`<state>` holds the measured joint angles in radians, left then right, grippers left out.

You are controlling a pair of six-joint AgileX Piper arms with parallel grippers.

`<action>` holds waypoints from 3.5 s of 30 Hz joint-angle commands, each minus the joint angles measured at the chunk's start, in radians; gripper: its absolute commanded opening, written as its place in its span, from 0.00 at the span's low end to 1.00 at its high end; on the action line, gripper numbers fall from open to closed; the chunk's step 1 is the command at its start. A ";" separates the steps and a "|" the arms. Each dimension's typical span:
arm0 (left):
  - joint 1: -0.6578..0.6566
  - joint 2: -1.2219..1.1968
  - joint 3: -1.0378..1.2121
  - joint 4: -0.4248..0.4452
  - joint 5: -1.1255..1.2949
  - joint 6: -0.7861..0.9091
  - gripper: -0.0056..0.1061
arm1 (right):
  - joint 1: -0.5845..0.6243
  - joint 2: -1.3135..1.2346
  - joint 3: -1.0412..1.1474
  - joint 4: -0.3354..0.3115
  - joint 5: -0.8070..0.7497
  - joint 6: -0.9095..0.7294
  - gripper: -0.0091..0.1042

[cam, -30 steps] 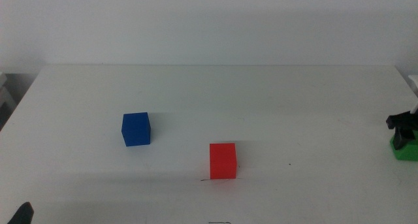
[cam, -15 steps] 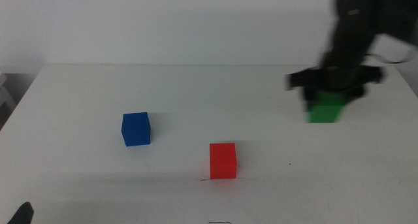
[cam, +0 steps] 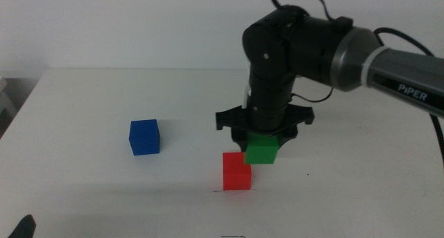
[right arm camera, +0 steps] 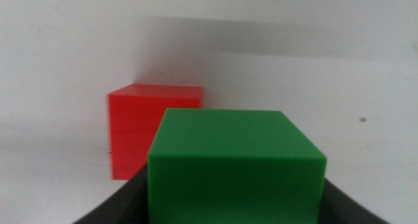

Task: Stack red cubes first, then green, then blue cubes in a specific spot.

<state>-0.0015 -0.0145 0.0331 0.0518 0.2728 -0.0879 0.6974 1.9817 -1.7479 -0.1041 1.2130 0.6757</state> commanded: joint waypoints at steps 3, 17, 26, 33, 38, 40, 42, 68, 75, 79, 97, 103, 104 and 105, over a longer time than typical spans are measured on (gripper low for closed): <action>0.001 -0.023 -0.006 -0.010 -0.079 -0.014 0.87 | 0.029 -0.052 -0.036 -0.022 -0.057 0.021 0.07; 0.001 -0.023 -0.006 -0.010 -0.079 -0.014 0.87 | 0.049 0.000 -0.092 -0.033 -0.052 0.027 0.07; 0.001 -0.023 -0.006 -0.010 -0.079 -0.014 0.87 | 0.067 0.028 -0.093 -0.040 -0.056 0.029 0.07; 0.001 -0.023 -0.006 -0.010 -0.079 -0.014 0.87 | 0.070 0.045 -0.093 -0.038 -0.058 0.029 0.07; 0.001 -0.023 -0.006 -0.010 -0.079 -0.014 0.87 | 0.070 0.058 -0.093 -0.037 -0.053 0.029 0.07; 0.001 -0.023 -0.006 -0.010 -0.079 -0.014 0.87 | 0.070 0.058 -0.093 -0.041 -0.052 0.035 0.08; 0.001 -0.023 -0.006 -0.010 -0.079 -0.014 0.87 | 0.070 0.058 -0.093 -0.044 -0.052 0.038 0.17; 0.001 -0.023 -0.006 -0.010 -0.079 -0.014 0.87 | 0.065 -0.477 0.006 -0.115 -0.031 -0.253 0.74; 0.001 -0.023 -0.006 -0.010 -0.079 -0.014 0.87 | 0.065 -0.860 0.212 -0.204 -0.078 -0.361 0.74; 0.001 -0.023 -0.006 -0.010 -0.079 -0.014 0.87 | 0.065 -1.018 0.301 -0.227 -0.087 -0.357 0.74; 0.001 -0.023 -0.006 -0.010 -0.079 -0.014 0.87 | 0.065 -1.440 0.651 0.016 -0.208 -0.630 0.74; 0.001 -0.023 -0.006 -0.010 -0.079 -0.014 0.87 | 0.065 -1.440 0.651 0.077 -0.213 -0.676 0.74; 0.001 -0.023 -0.006 -0.010 -0.079 -0.014 0.87 | 0.065 -1.440 0.651 0.077 -0.213 -0.676 0.74; 0.001 -0.023 -0.006 -0.010 -0.079 -0.014 0.87 | 0.065 -1.440 0.651 0.077 -0.213 -0.681 0.74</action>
<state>0.0000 -0.0145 0.0331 0.0518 0.2728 -0.0879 0.7657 0.5346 -1.0789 -0.0229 1.0750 0.0140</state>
